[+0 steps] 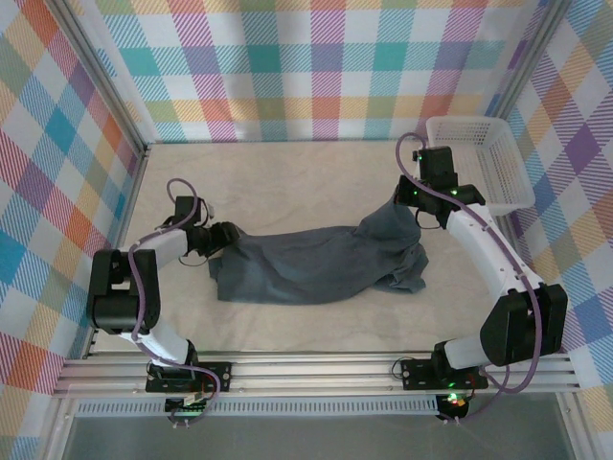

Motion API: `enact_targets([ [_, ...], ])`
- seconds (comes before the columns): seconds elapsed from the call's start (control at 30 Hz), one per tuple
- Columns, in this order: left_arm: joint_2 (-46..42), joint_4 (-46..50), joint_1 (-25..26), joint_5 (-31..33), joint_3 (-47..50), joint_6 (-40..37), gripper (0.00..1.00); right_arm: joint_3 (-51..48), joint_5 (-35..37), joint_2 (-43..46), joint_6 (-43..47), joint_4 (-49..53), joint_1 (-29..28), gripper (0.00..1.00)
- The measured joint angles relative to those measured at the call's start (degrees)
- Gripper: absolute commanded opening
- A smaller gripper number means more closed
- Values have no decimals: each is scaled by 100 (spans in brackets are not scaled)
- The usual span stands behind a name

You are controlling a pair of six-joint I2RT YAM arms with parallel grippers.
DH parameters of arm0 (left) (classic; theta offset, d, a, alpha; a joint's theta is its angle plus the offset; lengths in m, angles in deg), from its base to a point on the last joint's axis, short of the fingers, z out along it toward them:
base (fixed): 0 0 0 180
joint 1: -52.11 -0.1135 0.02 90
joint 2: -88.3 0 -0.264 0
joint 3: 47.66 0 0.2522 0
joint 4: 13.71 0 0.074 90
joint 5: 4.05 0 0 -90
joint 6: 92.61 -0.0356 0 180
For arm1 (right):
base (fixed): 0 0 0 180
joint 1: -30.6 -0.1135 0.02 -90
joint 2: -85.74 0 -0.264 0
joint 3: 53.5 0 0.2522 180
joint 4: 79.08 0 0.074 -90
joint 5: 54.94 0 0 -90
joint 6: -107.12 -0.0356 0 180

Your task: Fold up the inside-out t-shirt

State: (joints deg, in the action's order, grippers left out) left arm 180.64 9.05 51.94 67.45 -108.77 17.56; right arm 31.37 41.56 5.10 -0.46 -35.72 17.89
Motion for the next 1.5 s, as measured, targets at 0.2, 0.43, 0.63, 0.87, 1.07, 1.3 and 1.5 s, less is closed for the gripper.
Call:
enact_targets([
  [0.2,17,-382,-4,-466,107,157,57,0,-17,13,0,0,0,0],
  [0.43,160,-802,-4,-857,107,345,53,0,-17,13,0,7,0,0],
  [0.63,42,-817,-4,-890,221,398,52,0,-59,13,-4,9,0,0],
  [0.87,-538,-758,-28,-824,450,472,44,0,-120,13,-20,17,0,0],
  [1.07,-721,-804,-74,-894,555,623,33,0,-122,13,-20,37,0,0],
  [1.3,-710,-407,-140,-490,568,610,35,0,-125,13,-17,44,0,0],
  [1.5,-531,-680,-142,-914,562,577,47,0,-164,13,-20,44,0,0],
])
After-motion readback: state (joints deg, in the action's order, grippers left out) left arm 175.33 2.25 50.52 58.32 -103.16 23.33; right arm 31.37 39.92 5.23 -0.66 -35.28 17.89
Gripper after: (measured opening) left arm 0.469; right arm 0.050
